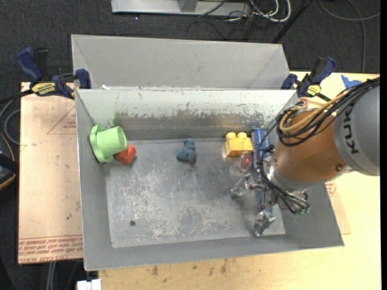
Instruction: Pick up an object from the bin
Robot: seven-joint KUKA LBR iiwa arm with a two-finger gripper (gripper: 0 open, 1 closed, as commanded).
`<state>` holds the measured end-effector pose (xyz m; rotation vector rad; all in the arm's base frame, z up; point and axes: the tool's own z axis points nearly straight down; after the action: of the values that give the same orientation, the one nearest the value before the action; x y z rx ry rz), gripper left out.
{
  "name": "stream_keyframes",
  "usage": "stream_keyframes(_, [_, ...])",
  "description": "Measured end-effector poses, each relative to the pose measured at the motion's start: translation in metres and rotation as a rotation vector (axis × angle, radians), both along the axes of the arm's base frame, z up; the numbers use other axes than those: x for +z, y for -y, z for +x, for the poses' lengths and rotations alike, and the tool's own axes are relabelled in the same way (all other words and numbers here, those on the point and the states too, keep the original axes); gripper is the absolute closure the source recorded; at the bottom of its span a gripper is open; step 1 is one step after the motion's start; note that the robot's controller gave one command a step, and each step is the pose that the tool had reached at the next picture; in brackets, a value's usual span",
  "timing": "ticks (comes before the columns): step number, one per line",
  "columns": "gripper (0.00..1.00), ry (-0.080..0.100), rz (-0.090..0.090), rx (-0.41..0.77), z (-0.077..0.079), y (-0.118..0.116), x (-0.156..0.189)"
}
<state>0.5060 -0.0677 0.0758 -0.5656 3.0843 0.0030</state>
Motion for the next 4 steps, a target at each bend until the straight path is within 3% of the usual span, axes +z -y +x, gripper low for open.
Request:
stream_keyframes(1, [0.0, 0.007, -0.006, 0.171, 0.02, 0.043, 0.171])
stream_keyframes(2, [0.0, 0.001, -0.004, 0.316, 0.027, -0.017, -0.003])
stream_keyframes(3, [0.0, 0.008, -0.005, 0.334, 0.059, -0.018, 0.109])
stream_keyframes(4, [0.0, -0.009, -0.001, 0.449, 0.126, 0.058, 0.014])
